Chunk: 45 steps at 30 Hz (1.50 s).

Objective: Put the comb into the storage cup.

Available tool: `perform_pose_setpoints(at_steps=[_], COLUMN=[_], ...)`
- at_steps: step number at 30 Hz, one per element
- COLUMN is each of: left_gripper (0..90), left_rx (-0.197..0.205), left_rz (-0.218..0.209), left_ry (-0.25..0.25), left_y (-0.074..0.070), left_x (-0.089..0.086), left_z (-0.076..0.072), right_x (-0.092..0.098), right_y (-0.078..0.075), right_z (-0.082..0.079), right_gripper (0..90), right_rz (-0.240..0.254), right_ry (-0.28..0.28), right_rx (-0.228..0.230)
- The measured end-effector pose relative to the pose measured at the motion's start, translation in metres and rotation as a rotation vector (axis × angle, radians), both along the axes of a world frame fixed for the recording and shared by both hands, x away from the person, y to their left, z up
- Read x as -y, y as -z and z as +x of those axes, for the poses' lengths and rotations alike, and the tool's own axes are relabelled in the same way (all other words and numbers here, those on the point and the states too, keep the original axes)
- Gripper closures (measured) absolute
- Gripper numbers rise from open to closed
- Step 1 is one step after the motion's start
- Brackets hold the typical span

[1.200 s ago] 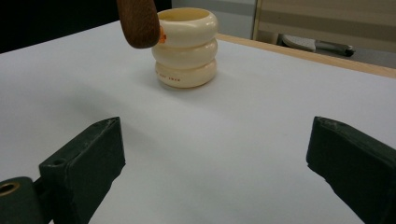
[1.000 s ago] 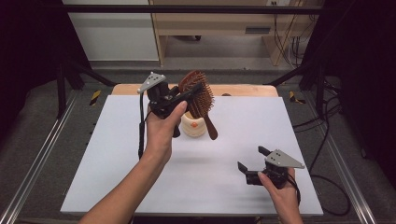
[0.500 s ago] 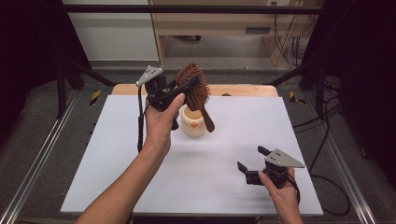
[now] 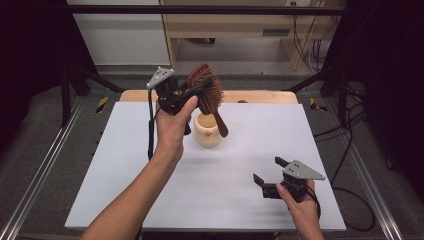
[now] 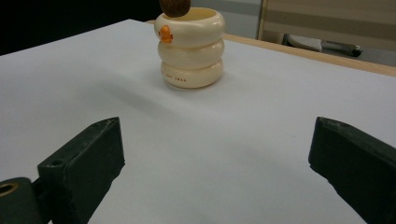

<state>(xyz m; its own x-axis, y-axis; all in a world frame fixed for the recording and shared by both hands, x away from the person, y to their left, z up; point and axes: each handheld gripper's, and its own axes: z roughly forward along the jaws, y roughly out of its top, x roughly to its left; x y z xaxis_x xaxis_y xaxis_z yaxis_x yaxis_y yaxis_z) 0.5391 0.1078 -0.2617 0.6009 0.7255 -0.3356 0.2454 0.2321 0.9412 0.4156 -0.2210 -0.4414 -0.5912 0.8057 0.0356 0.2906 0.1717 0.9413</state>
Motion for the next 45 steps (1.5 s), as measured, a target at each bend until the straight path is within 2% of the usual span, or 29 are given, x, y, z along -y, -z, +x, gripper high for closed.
perform_pose_setpoints(at_steps=[15, 18, 21, 34, 45], left_gripper=[51.3, 51.3, 51.3, 51.3, 51.2], left_rx=[0.015, 0.027, 0.051, 0.020, 0.042], left_rz=[0.003, 0.014, 0.048, 0.004, 0.008], left_ry=[-0.015, -0.013, -0.014, -0.034, -0.059], left_y=[-0.005, -0.005, -0.006, 0.001, -0.003], left_x=[0.002, 0.003, 0.006, 0.008, 0.004], left_z=[0.008, 0.010, 0.012, 0.027, 0.029], right_x=[0.001, 0.001, 0.001, 0.002, 0.002], right_y=[0.001, 0.001, 0.001, 0.001, 0.001], right_z=[0.001, 0.001, 0.001, 0.002, 0.002], right_gripper=[3.9, 3.9, 4.0, 4.0, 4.0], right_rz=[-0.002, 0.000, 0.001, 0.007, 0.010], right_ry=[0.000, -0.002, -0.002, -0.003, -0.002], right_rx=[-0.004, -0.004, -0.003, -0.008, -0.007])
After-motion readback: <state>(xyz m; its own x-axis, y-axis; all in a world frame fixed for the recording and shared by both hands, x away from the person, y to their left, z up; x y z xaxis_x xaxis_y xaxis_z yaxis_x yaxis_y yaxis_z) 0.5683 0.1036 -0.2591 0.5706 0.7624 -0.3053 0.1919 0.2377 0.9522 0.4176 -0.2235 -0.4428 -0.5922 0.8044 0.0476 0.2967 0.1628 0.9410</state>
